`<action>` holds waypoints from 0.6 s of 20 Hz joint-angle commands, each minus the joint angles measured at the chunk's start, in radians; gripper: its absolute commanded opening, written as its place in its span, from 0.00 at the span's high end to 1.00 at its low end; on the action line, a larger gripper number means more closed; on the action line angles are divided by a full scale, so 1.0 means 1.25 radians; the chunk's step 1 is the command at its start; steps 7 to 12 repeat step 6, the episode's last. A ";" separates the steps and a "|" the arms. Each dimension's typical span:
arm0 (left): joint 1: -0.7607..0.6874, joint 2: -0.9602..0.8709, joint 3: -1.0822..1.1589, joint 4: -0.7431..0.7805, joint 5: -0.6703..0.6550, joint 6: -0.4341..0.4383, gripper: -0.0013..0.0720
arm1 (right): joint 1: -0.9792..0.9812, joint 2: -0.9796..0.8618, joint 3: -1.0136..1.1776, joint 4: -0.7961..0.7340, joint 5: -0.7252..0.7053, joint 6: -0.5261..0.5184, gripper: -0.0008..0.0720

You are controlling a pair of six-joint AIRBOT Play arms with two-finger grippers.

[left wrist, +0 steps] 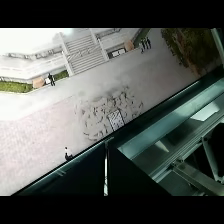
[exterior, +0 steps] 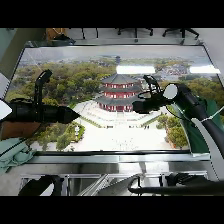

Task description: Fold the shirts.

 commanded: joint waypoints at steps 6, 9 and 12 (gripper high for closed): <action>0.001 0.030 -0.026 -0.001 0.031 0.001 0.96 | 0.004 -0.037 0.000 -0.001 -0.001 0.001 0.96; 0.001 0.030 -0.026 -0.001 0.031 0.001 0.96 | 0.004 -0.037 0.000 -0.001 -0.001 0.001 0.96; 0.001 0.030 -0.026 -0.001 0.031 0.001 0.96 | 0.004 -0.037 0.000 -0.001 -0.001 0.001 0.96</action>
